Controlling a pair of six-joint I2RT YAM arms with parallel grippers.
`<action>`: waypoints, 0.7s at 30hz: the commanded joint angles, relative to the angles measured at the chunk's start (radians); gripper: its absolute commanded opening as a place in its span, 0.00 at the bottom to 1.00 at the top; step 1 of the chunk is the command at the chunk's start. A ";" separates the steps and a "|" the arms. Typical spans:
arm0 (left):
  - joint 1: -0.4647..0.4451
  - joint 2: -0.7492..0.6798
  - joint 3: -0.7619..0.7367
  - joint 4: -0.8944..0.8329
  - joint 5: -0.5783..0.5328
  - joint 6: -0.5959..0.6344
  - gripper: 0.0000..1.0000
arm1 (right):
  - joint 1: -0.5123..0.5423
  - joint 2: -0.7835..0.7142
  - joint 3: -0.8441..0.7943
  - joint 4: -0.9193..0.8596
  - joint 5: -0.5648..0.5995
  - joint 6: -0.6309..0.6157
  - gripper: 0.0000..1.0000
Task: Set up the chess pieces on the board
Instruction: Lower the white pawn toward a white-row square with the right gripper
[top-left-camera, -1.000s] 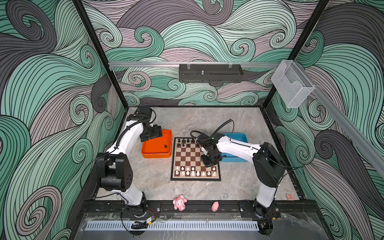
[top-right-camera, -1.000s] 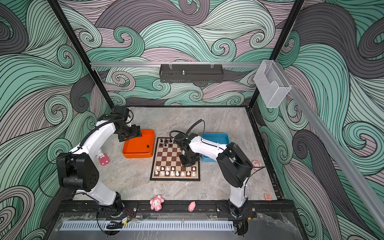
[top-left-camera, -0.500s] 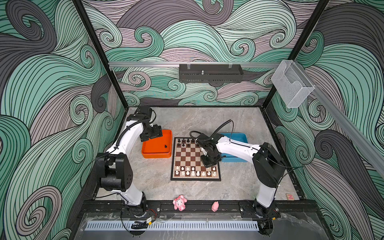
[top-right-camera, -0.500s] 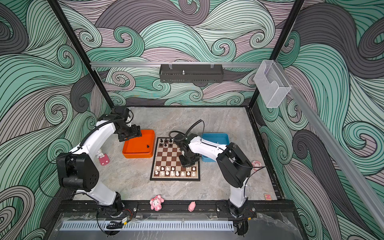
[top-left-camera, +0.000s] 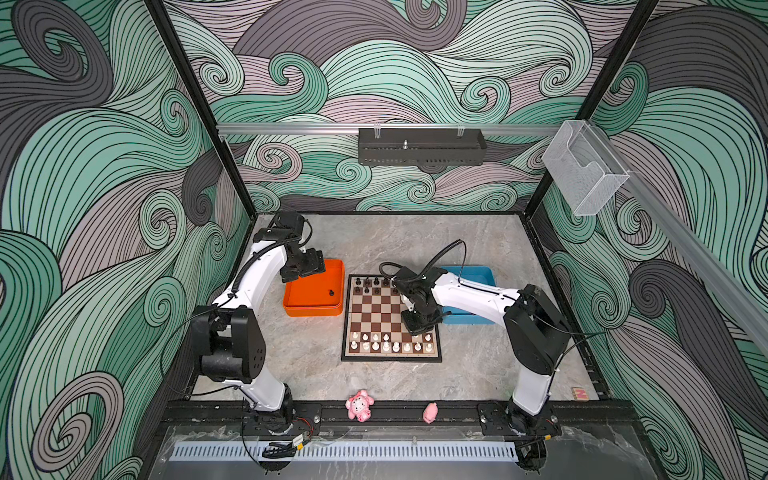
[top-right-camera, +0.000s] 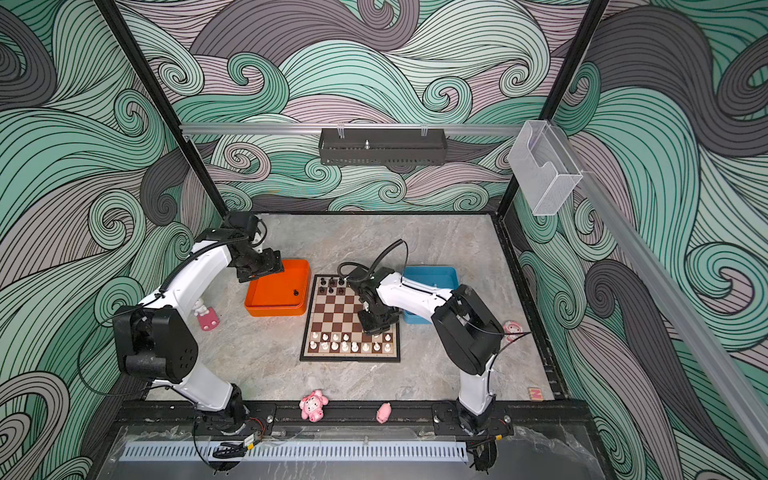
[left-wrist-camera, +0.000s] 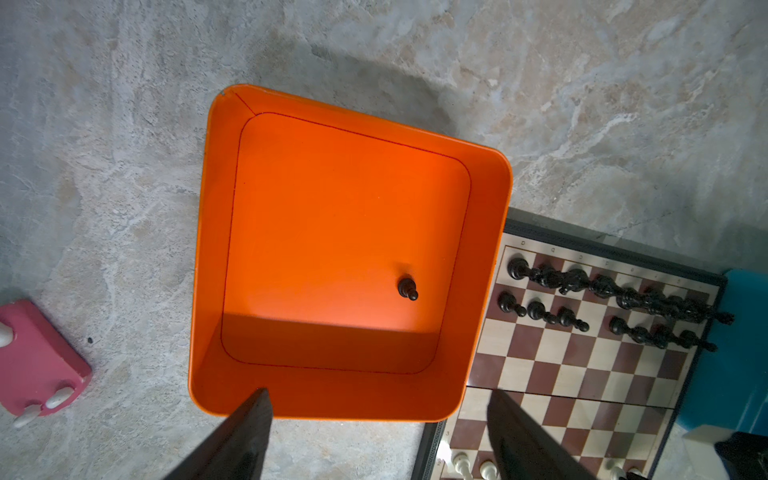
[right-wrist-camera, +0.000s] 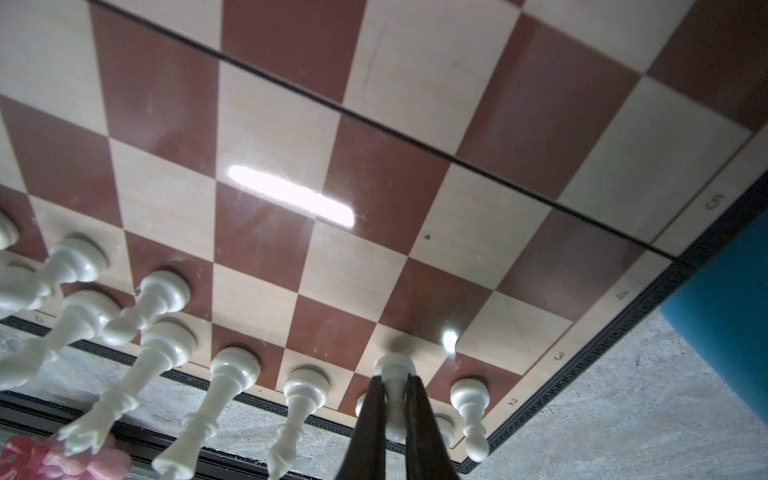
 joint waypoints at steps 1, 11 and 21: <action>0.009 0.016 0.018 -0.003 0.010 0.005 0.84 | 0.004 0.014 0.006 -0.007 0.009 0.006 0.09; 0.008 0.019 0.015 0.001 0.016 0.002 0.84 | 0.004 0.010 -0.003 -0.016 0.010 0.007 0.09; 0.008 0.020 0.013 0.003 0.017 0.002 0.84 | 0.004 0.028 -0.009 -0.023 0.013 0.016 0.09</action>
